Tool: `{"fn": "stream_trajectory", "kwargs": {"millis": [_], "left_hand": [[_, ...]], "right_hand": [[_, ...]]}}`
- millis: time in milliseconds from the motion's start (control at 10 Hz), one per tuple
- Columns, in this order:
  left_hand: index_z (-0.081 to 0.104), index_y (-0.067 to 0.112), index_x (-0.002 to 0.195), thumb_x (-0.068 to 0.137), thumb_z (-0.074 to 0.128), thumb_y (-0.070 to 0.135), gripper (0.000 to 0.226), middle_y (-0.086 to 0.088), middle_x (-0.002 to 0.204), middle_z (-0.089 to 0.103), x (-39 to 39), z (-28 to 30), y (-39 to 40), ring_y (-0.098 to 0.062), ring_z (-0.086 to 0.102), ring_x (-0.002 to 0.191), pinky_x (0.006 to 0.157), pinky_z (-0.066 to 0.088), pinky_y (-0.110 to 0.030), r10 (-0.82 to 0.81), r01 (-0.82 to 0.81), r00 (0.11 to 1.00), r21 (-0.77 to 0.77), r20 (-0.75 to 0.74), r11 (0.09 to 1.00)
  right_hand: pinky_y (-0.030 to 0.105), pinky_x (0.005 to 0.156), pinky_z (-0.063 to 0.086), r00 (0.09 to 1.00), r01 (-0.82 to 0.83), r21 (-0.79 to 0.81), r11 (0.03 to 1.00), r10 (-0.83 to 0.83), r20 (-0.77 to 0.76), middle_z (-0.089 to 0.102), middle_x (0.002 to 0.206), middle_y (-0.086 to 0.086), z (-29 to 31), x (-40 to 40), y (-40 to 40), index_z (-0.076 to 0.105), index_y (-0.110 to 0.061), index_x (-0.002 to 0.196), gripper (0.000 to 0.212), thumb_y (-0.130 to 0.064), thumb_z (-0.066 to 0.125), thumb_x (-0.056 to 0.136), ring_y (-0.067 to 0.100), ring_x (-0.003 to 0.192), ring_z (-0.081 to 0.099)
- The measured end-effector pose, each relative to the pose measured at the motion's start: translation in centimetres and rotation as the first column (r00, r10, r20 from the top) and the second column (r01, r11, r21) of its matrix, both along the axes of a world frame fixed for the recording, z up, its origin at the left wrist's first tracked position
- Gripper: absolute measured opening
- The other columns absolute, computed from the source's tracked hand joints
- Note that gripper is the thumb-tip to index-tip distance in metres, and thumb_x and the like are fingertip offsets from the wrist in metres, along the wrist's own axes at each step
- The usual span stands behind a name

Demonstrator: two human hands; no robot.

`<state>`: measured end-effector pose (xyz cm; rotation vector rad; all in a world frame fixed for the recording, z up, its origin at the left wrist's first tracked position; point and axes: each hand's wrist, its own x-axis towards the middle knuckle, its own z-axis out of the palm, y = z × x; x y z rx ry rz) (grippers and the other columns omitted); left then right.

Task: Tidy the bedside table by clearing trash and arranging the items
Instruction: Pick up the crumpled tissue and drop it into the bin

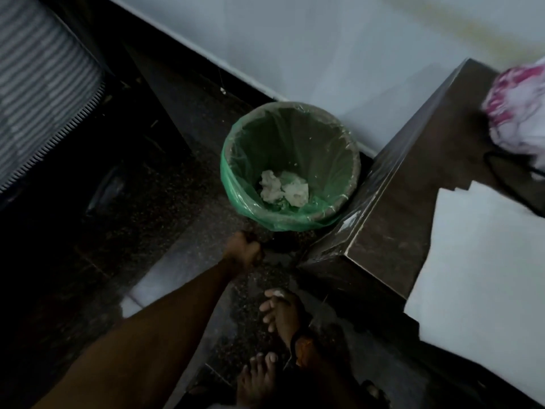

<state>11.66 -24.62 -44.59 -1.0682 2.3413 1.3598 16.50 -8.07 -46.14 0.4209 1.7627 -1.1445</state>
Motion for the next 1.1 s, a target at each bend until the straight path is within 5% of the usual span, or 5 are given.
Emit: {"fn": "stream_trajectory", "kwargs": {"millis": [300, 500, 700, 900, 1100], "left_hand": [[0.051, 0.009, 0.058, 0.085, 0.04, -0.005, 0.032, -0.01, 0.053, 0.046, -0.1, 10.3, -2.0, -0.017, 0.039, 0.041, 0.033, 0.025, -0.014, 0.337, -0.318, 0.941, 0.275, -0.023, 0.907], [0.047, 0.006, 0.05, 0.074, 0.045, 0.001, 0.025, 0.003, 0.033, 0.04, -1.8, 16.8, -3.5, -0.014, 0.034, 0.034, 0.038, 0.022, -0.019, 0.303, -0.257, 0.947, 0.317, -0.106, 0.913], [0.048, 0.01, 0.058, 0.084, 0.04, 0.006, 0.027, 0.006, 0.038, 0.037, -5.8, 21.8, -3.5, -0.01, 0.029, 0.037, 0.038, 0.023, -0.019, 0.476, -0.317, 0.867, 0.576, -0.145, 0.753], [0.06, 0.006, 0.081, 0.092, 0.032, -0.004, 0.031, -0.007, 0.07, 0.051, -10.6, 19.6, -2.6, -0.015, 0.041, 0.056, 0.047, 0.035, -0.023, 0.432, -0.307, 0.901, 0.636, -0.045, 0.708], [0.057, 0.006, 0.077, 0.096, 0.045, 0.009, 0.023, -0.01, 0.068, 0.051, -12.4, 17.0, -2.8, -0.019, 0.045, 0.055, 0.054, 0.041, -0.029, 0.503, -0.413, 0.863, 0.625, 0.037, 0.662]], "right_hand": [[0.015, 0.035, 0.025, 0.974, 0.189, -0.093, 0.978, -0.198, -0.107, 0.043, 0.043, 0.004, 13.1, -4.1, -4.8, 0.047, -0.009, 0.049, 0.025, -0.004, 0.045, 0.074, 0.015, 0.036, 0.038], [0.024, 0.042, 0.02, 0.917, 0.349, -0.216, 0.912, -0.38, -0.124, 0.029, 0.046, -0.006, 19.6, -7.5, -8.6, 0.029, -0.023, 0.047, 0.041, -0.008, 0.045, 0.082, 0.012, 0.041, 0.023], [0.039, 0.059, 0.039, 0.877, 0.393, -0.169, 0.904, -0.424, -0.227, 0.052, 0.064, 0.005, 24.7, -12.5, -10.7, 0.05, -0.017, 0.061, 0.022, -0.023, 0.047, 0.081, 0.025, 0.058, 0.049], [0.031, 0.054, 0.041, 0.927, 0.174, 0.032, 0.984, -0.153, -0.342, 0.063, 0.104, 0.014, 24.0, -20.1, -10.8, 0.059, 0.005, 0.122, 0.035, -0.011, 0.041, 0.097, 0.02, 0.062, 0.046], [0.045, 0.101, 0.05, 0.894, -0.131, 0.294, 0.947, 0.241, -0.377, 0.059, 0.131, 0.015, 21.5, -24.0, -10.6, 0.057, 0.003, 0.129, 0.041, -0.012, 0.054, 0.091, 0.035, 0.116, 0.058]]}}
